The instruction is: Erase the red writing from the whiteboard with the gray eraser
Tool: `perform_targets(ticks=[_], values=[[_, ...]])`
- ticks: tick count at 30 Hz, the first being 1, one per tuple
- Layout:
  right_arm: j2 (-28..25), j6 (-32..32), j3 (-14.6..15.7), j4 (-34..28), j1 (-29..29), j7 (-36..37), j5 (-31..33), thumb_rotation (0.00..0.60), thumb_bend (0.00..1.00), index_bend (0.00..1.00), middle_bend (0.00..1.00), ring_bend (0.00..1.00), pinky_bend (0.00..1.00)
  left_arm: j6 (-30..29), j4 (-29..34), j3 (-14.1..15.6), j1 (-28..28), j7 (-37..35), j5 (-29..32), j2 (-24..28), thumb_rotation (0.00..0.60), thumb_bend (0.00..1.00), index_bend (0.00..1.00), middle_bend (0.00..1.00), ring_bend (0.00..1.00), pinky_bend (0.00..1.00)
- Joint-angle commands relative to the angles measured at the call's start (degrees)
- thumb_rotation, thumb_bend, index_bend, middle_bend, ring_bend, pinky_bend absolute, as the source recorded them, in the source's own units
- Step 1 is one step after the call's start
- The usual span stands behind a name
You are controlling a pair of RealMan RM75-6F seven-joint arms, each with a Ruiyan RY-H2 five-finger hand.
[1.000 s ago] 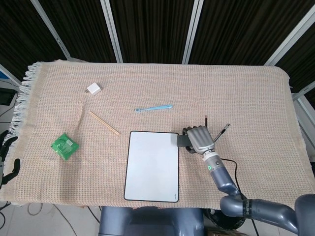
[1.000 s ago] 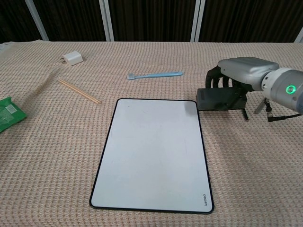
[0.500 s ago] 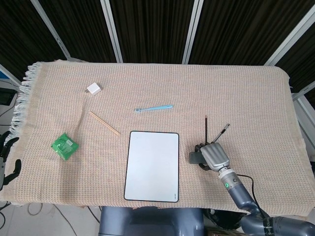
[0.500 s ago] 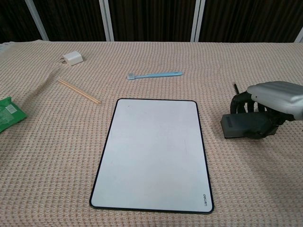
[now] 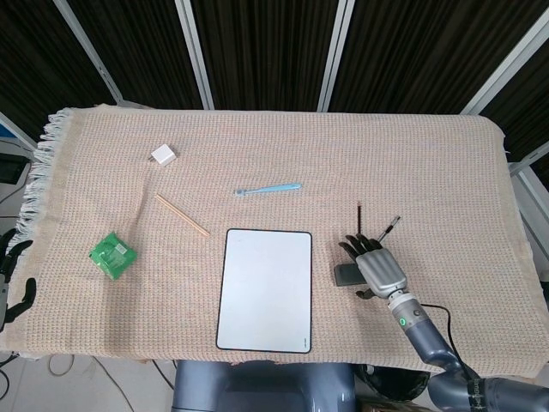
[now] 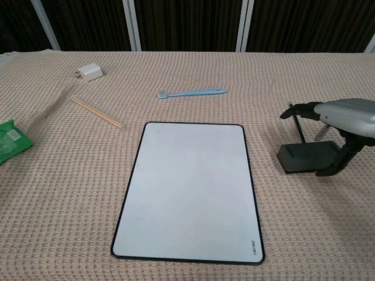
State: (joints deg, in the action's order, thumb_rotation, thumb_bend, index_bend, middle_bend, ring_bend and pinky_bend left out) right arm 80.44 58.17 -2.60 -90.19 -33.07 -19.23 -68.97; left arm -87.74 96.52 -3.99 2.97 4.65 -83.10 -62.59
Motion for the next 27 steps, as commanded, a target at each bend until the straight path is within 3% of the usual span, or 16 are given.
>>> perform_targets(ticks=[1, 9, 13, 19, 27], values=[[-5.3, 1.8, -1.4, -5.3, 0.4, 0.1, -0.6, 0.6, 0.11, 0.09, 0.05, 0.02, 0.16, 0.0, 0.0, 0.0, 0.0, -0.1, 0.1, 0.0, 0.6, 0.48, 0.16, 0.01, 0.0, 0.0], [-17.8, 11.0, -3.4, -16.7, 5.5, 2.6, -3.0, 0.6, 0.11, 0.02, 0.02, 0.02, 0.16, 0.1, 0.2, 0.0, 0.0, 0.0, 0.2, 0.1, 0.6, 0.48, 0.16, 0.01, 0.0, 0.0], [-21.2, 20.0, -2.8, -18.8, 10.8, 5.1, -7.8, 0.6, 0.11, 0.02, 0.02, 0.02, 0.16, 0.0, 0.3, 0.0, 0.0, 0.1, 0.2, 0.1, 0.6, 0.48, 0.16, 0.01, 0.0, 0.0], [-20.8, 30.7, 1.3, -15.1, 19.0, 11.9, -16.7, 0.6, 0.11, 0.02, 0.02, 0.02, 0.15, -0.3, 0.4, 0.1, -0.1, 0.3, -0.3, -0.1, 0.6, 0.48, 0.16, 0.01, 0.0, 0.0], [-15.8, 36.0, 3.4, -7.0, 24.6, 13.4, -19.5, 0.6, 0.11, 0.02, 0.02, 0.02, 0.15, -0.6, 0.4, 0.3, -0.3, 0.6, -0.6, -0.3, 0.6, 0.48, 0.16, 0.01, 0.0, 0.0]])
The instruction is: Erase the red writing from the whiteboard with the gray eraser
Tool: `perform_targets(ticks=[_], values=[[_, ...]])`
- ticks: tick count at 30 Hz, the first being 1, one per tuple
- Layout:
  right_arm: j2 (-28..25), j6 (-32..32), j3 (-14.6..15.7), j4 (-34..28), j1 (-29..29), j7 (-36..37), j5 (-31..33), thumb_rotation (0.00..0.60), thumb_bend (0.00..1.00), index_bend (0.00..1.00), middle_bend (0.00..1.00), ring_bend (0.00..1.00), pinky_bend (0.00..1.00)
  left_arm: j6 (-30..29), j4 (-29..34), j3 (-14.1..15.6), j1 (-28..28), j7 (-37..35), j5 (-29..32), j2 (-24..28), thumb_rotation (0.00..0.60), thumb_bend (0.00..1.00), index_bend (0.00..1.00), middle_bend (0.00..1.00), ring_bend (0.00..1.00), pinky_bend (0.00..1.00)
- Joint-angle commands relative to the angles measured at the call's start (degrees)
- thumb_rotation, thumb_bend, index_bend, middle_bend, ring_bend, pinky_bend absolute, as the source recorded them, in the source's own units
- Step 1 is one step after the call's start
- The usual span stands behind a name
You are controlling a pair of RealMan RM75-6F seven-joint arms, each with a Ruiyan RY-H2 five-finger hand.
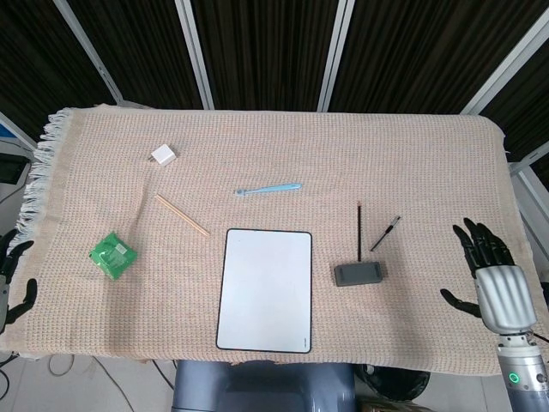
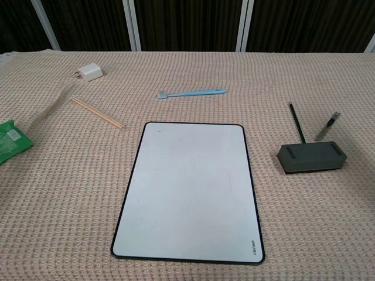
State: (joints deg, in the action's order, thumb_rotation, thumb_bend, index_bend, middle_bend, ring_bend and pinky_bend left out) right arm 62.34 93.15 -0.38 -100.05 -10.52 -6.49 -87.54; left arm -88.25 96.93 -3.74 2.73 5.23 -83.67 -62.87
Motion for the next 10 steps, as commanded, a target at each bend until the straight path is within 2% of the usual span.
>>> perform_targets(ticks=[1, 10], values=[[2.9, 0.7, 1.6, 3.8, 2.5, 0.8, -0.8, 0.6, 0.11, 0.02, 0.02, 0.02, 0.15, -0.1, 0.0, 0.1, 0.0, 0.1, -0.1, 0.0, 0.6, 0.48, 0.16, 0.01, 0.0, 0.0], [6.8, -1.3, 1.6, 8.4, 3.8, 1.4, 0.1, 0.6, 0.11, 0.02, 0.02, 0.02, 0.15, -0.2, 0.0, 0.0, -0.1, -0.1, -0.1, 0.1, 0.6, 0.48, 0.16, 0.01, 0.0, 0.0]])
